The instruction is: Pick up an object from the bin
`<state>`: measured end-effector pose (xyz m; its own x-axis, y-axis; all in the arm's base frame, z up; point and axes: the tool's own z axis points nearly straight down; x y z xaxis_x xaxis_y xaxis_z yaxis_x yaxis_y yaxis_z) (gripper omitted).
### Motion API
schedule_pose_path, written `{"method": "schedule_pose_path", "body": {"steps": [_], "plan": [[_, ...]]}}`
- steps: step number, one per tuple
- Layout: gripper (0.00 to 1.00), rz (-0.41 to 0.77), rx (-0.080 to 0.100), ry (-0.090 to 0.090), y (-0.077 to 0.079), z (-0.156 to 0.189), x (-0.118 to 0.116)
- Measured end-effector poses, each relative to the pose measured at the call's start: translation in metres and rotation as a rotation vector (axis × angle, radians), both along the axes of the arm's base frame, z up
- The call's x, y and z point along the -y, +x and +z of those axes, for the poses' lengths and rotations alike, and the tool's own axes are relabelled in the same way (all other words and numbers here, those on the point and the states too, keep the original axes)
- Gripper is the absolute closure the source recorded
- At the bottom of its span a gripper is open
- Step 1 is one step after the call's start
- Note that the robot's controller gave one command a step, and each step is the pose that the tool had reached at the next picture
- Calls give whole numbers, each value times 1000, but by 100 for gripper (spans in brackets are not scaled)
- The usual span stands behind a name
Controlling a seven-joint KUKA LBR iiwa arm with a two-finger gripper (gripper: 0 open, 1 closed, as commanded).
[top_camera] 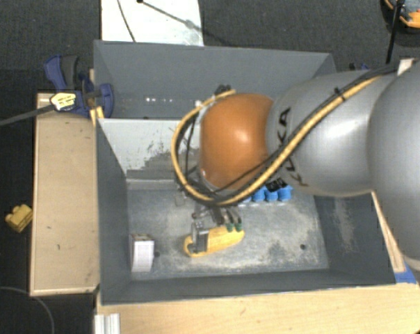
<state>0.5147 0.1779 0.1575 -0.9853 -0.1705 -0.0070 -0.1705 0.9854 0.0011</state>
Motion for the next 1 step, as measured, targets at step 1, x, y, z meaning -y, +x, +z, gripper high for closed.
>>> {"method": "schedule_pose_path", "body": {"steps": [1], "plan": [[0, 195, -6, -2, 2, -30, 39]]}}
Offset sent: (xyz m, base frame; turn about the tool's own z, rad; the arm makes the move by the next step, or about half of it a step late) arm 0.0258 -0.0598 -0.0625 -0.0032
